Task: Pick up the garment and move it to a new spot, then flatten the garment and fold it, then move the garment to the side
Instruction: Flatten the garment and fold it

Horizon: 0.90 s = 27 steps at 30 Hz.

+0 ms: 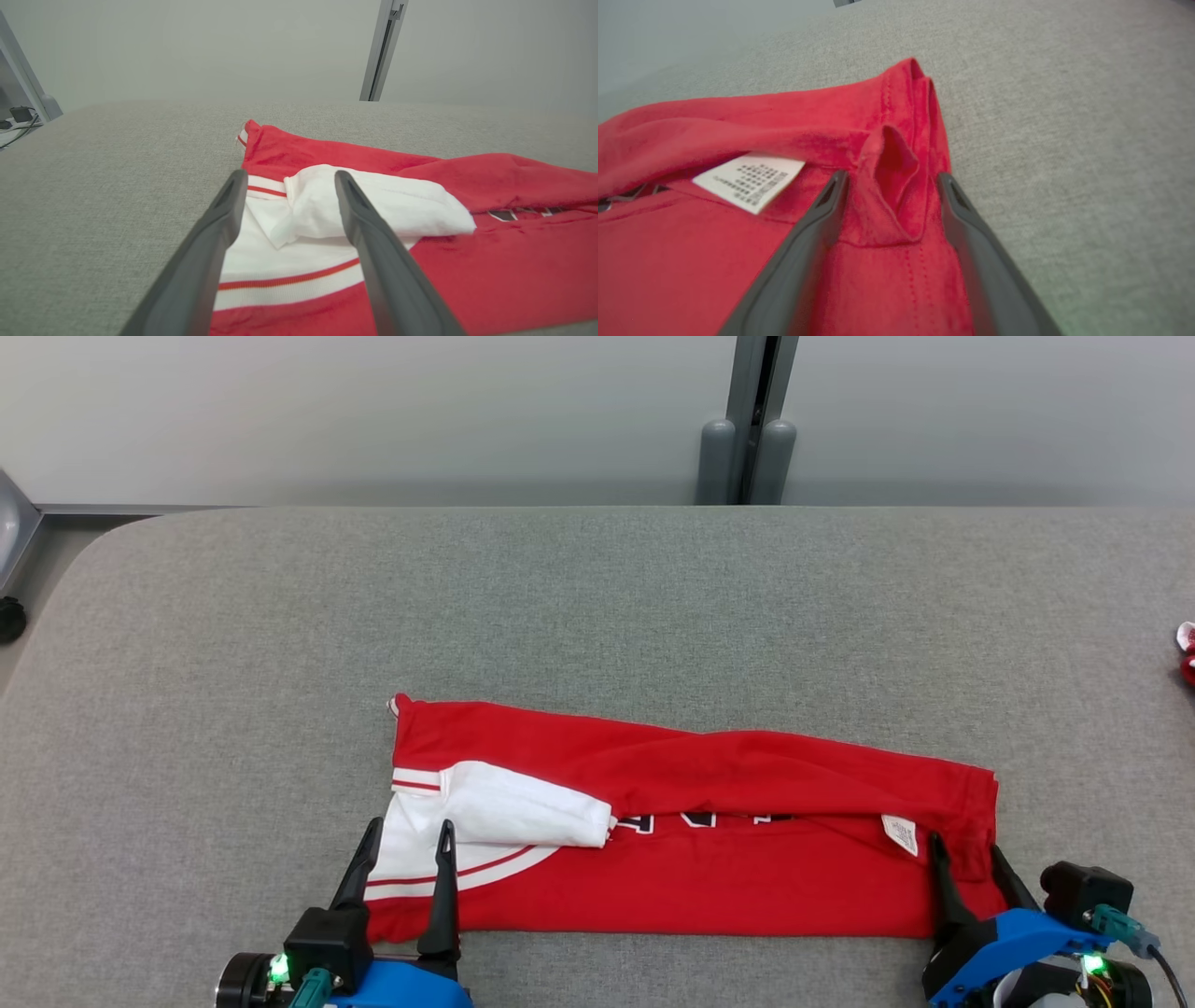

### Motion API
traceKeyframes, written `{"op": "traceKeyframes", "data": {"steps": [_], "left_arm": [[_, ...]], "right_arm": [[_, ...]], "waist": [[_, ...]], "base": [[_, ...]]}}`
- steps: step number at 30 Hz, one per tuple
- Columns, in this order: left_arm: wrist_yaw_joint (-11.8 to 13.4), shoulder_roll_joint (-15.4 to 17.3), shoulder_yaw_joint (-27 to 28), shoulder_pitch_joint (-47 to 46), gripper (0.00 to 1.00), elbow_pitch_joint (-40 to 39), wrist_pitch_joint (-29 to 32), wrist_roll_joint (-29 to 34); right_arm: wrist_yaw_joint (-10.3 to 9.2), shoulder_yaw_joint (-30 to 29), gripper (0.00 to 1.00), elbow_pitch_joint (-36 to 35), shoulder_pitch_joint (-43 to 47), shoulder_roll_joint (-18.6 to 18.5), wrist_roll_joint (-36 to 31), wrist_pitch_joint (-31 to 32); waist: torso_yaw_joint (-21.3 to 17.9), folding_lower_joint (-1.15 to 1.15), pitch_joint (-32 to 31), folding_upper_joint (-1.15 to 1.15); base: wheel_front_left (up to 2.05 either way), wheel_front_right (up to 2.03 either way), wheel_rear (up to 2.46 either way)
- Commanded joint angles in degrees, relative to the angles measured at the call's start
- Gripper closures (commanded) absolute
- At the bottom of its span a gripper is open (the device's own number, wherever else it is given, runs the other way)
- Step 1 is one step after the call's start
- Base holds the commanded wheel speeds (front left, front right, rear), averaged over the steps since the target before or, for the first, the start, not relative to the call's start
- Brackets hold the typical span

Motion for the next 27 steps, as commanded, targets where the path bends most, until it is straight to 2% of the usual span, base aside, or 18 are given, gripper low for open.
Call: {"op": "traceKeyframes", "data": {"steps": [1, 2, 3, 7, 12, 17, 21, 27], "left_arm": [[0.3, -0.1, 0.1, -0.7, 0.00, 0.0, -0.1, -0.2], [0.2, -0.1, 0.1, -0.7, 0.00, -0.1, -0.1, -0.2], [0.3, -0.1, 0.1, -0.7, 0.00, -0.1, -0.1, -0.3], [0.4, -0.1, 0.4, -0.6, 0.00, -0.2, -0.1, -0.3], [0.0, -0.1, 0.0, -1.2, 0.00, -0.2, -0.1, -0.3], [-0.2, 0.0, -0.4, -1.4, 0.00, 0.3, -0.1, -0.4], [-0.4, 0.0, -0.8, -1.2, 0.00, 0.6, -0.1, -0.7], [-0.8, -0.1, -1.7, -0.5, 0.00, 1.3, -0.1, -1.2]], "right_arm": [[-0.10, 0.3, 0.52, 2.2, 1.1, 0.1, 0.3, 1.2], [-0.10, 1.0, 0.95, 3.5, 0.9, 0.2, 0.7, 1.2], [-0.10, 1.3, 1.00, 4.6, 0.9, 0.4, 1.6, 1.4], [-0.13, -0.3, 1.00, 4.4, 0.1, -0.2, 3.0, 1.4], [-0.38, -4.7, 1.00, 0.1, 0.2, -3.6, 2.4, 0.8], [-0.08, -7.2, 1.00, -6.4, -0.2, -3.7, 1.6, 0.6], [-0.05, -1.6, 1.00, -13.9, 0.1, -2.0, 4.5, 0.6], [-0.05, 14.5, 1.00, -23.4, 1.4, -0.9, 12.6, 0.6]], "waist": [[0.0, 0.00, 0.1, 0.00], [0.0, 0.00, 0.1, 0.00], [0.0, 0.00, 0.2, 0.00], [-0.8, 0.00, 0.5, 0.00], [-1.8, 0.00, 0.7, 0.00], [-2.4, 0.00, 0.4, 0.00], [-2.4, 0.00, 0.0, 0.00], [-0.6, 0.00, -0.9, 0.00]], "base": [[0.00, 0.00, 0.00], [0.00, 0.00, 0.00], [0.00, 0.00, 0.00], [0.00, 0.00, 0.00], [0.00, 0.00, 0.00], [0.00, 0.00, 0.00], [0.00, 0.00, 0.00], [0.00, 0.00, 0.00]]}}
